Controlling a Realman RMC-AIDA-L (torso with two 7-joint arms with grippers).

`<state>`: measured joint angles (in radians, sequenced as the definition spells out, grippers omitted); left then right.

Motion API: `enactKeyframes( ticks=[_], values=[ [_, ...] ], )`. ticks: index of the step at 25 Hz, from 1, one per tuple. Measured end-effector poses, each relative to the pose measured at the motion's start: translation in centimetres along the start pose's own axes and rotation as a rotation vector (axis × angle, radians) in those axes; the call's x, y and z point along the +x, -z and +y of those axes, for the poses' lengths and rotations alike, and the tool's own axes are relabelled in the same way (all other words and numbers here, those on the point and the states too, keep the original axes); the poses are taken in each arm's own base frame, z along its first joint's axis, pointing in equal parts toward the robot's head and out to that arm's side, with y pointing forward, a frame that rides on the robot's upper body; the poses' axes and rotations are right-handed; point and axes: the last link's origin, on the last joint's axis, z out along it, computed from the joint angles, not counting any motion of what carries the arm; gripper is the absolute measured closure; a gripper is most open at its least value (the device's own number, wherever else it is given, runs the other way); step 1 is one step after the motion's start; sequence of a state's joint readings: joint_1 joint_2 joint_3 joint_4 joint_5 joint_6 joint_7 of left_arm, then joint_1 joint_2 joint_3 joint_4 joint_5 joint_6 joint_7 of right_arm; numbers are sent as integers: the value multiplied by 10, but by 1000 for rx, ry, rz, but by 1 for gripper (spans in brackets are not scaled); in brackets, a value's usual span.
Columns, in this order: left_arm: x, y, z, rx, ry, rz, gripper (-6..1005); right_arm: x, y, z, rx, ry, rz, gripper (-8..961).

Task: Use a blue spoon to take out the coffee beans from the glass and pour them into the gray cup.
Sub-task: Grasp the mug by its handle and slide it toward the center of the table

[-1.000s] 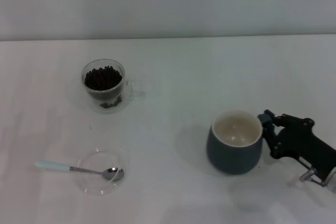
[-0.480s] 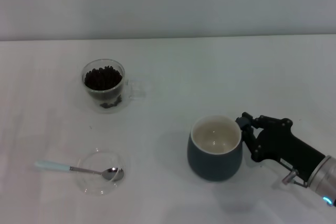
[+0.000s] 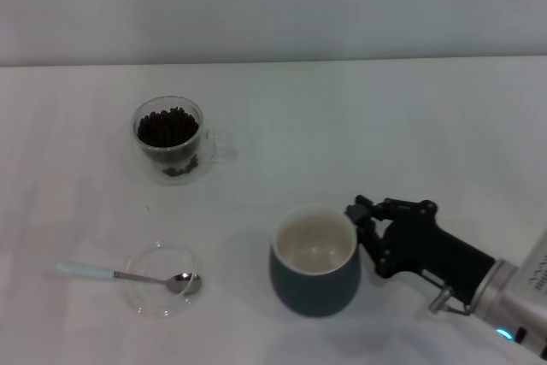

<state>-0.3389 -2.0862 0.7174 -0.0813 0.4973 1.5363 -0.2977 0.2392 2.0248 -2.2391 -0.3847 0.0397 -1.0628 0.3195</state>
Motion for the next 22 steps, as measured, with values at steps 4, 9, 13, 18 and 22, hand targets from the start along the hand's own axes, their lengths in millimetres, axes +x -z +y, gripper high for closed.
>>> enactKeyframes(
  ticks=[4,9,13,18,22],
  values=[
    [0,0,0,-2,0,0,286,-2,-11,11,-44,29,18,745],
    [1,-2,1,-6,0,4,286,-3,-17,18,-75,46,25,733],
    [1,-2,0,-5,-2,5,286,-5,-20,21,-101,68,22,723],
    [2,-2,-2,3,-5,7,286,-7,-23,21,-111,86,20,712],
    [2,-2,-3,4,-8,10,286,-7,-23,20,-114,103,24,702]
  ],
)
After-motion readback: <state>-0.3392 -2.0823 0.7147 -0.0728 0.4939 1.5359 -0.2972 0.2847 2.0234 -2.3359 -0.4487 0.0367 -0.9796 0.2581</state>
